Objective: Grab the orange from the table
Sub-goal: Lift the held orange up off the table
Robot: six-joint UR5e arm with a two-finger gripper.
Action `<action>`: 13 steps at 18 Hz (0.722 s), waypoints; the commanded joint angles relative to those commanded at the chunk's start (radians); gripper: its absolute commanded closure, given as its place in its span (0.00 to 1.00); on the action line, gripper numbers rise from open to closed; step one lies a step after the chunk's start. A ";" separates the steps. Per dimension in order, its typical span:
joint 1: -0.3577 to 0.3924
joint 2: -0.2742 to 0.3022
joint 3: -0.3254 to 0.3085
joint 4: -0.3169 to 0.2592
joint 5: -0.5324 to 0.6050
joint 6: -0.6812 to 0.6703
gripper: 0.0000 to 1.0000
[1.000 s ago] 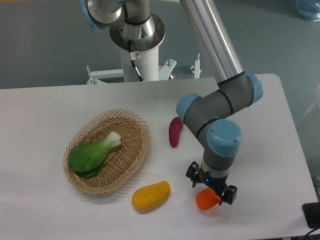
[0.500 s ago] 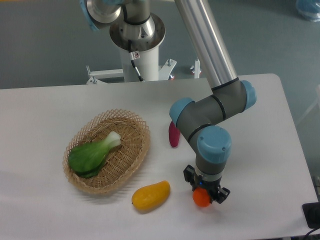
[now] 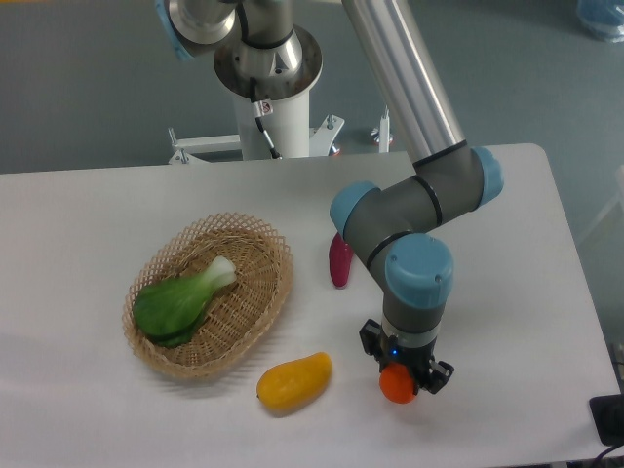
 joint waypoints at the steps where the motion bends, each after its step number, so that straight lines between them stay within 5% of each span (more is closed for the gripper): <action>1: 0.006 0.008 -0.002 -0.003 0.000 0.000 0.50; 3: 0.026 0.023 -0.003 -0.026 -0.006 0.003 0.50; 7: 0.075 0.077 0.012 -0.165 -0.012 0.050 0.54; 13: 0.115 0.095 0.032 -0.195 -0.009 0.054 0.54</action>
